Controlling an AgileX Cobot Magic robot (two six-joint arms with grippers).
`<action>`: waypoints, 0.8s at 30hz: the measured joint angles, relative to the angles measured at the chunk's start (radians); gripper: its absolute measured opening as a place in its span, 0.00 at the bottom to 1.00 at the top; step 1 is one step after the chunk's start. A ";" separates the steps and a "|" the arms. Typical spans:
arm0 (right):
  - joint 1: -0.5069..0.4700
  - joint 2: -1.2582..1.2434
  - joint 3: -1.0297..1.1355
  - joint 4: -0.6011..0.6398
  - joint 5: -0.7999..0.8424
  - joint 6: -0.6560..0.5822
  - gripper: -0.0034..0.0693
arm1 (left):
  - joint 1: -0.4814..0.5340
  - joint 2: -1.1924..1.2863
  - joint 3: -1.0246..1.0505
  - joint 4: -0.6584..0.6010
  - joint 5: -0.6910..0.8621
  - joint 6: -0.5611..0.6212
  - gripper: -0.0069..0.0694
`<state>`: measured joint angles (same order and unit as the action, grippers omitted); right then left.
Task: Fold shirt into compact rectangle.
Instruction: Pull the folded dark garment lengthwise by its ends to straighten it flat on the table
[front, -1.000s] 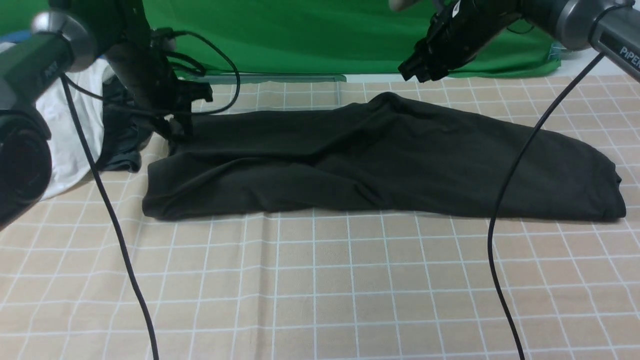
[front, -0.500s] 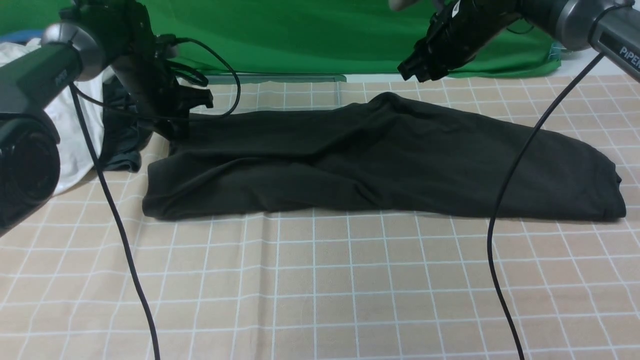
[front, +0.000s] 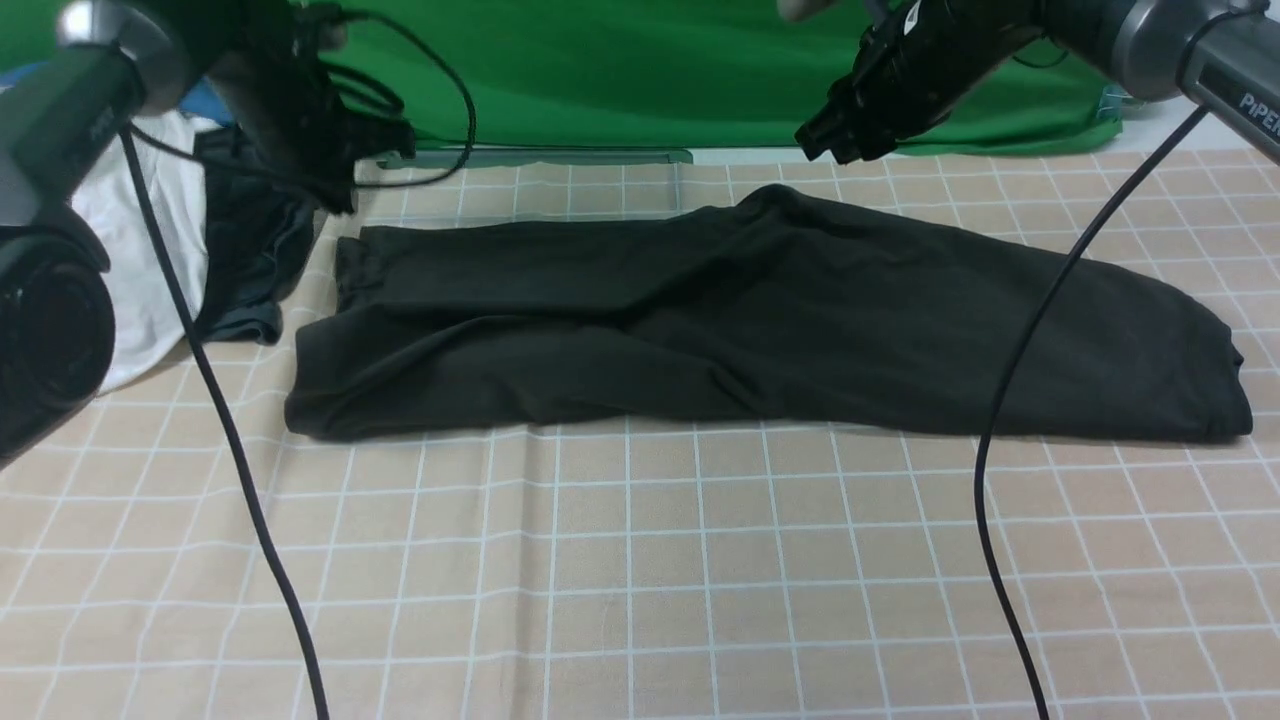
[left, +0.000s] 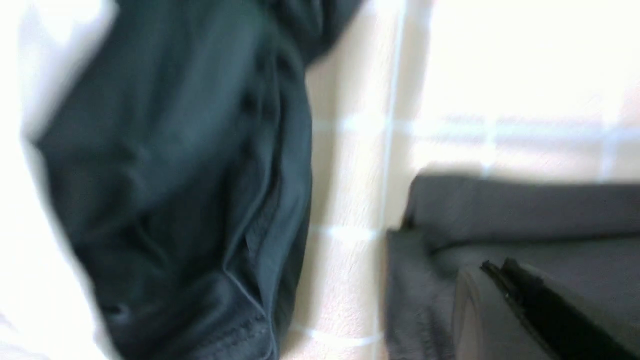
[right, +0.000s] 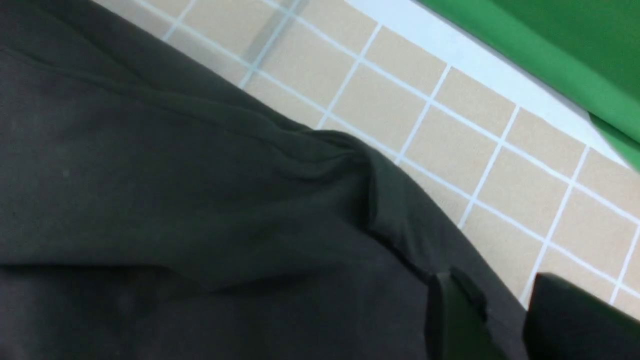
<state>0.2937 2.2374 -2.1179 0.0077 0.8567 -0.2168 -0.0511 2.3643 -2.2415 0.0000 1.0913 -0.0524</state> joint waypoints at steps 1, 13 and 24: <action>0.000 0.000 0.000 0.000 0.000 0.000 0.39 | 0.000 -0.003 -0.010 0.000 0.011 0.000 0.11; 0.000 0.000 0.000 0.001 -0.002 0.000 0.39 | 0.001 0.070 -0.015 -0.020 0.126 -0.044 0.33; 0.000 0.000 0.000 0.003 -0.003 0.001 0.39 | 0.000 0.119 -0.015 -0.035 0.126 -0.048 0.54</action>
<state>0.2934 2.2374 -2.1179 0.0110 0.8540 -0.2159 -0.0509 2.4830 -2.2563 -0.0352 1.2174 -0.1001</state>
